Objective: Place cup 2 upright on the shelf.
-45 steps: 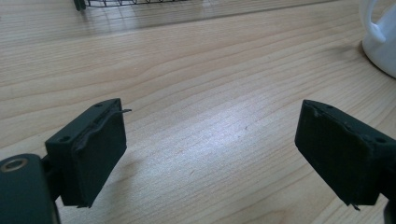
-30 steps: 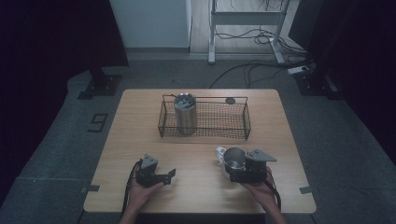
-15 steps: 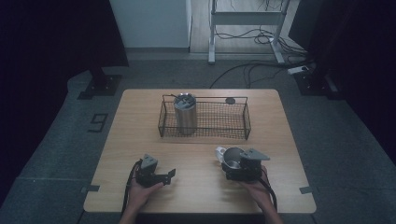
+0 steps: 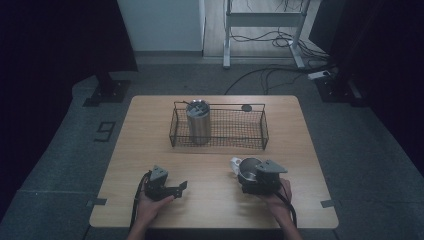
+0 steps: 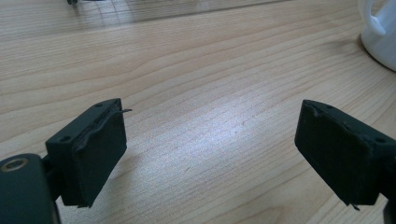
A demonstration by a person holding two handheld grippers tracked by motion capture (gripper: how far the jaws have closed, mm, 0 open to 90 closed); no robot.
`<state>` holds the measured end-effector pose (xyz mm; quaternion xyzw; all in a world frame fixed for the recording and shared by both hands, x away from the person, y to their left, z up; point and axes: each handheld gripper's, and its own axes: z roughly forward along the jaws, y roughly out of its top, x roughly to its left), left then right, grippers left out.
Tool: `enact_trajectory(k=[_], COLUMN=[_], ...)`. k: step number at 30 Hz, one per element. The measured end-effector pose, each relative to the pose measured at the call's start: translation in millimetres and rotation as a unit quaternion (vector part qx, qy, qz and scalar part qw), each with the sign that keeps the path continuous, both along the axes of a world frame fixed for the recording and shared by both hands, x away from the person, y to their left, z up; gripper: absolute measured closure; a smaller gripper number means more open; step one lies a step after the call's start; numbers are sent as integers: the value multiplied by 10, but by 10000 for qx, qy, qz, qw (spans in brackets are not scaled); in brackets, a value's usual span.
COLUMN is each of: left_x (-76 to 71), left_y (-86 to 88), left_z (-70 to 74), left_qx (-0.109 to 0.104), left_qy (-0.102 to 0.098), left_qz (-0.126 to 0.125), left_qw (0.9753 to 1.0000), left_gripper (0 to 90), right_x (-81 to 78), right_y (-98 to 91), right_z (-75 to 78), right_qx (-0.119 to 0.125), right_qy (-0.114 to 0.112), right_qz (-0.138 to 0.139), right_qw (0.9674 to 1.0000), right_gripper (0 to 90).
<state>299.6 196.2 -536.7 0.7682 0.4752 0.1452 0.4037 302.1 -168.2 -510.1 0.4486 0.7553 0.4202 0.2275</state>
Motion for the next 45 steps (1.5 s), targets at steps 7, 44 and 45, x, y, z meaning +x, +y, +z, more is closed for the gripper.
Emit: enact_trajectory(k=[7,44,45], left_x=[-2,-58,-50], left_y=[13,-57,-60], left_z=[6,25,31], left_qx=[-21,-25,-105], left_qy=[-55,-131,-127], left_qz=[63,-76,-68], left_qw=[10000,9999,9998], left_gripper=[103,104,107], right_x=[0,-140,-138], right_y=[-8,-134,-136], right_z=[18,385,401], right_qx=[106,482,475], right_qy=[92,-277,-283], right_qz=[-79,-330,-346], right_qw=[9999,9979,9979], right_gripper=[67,69,69])
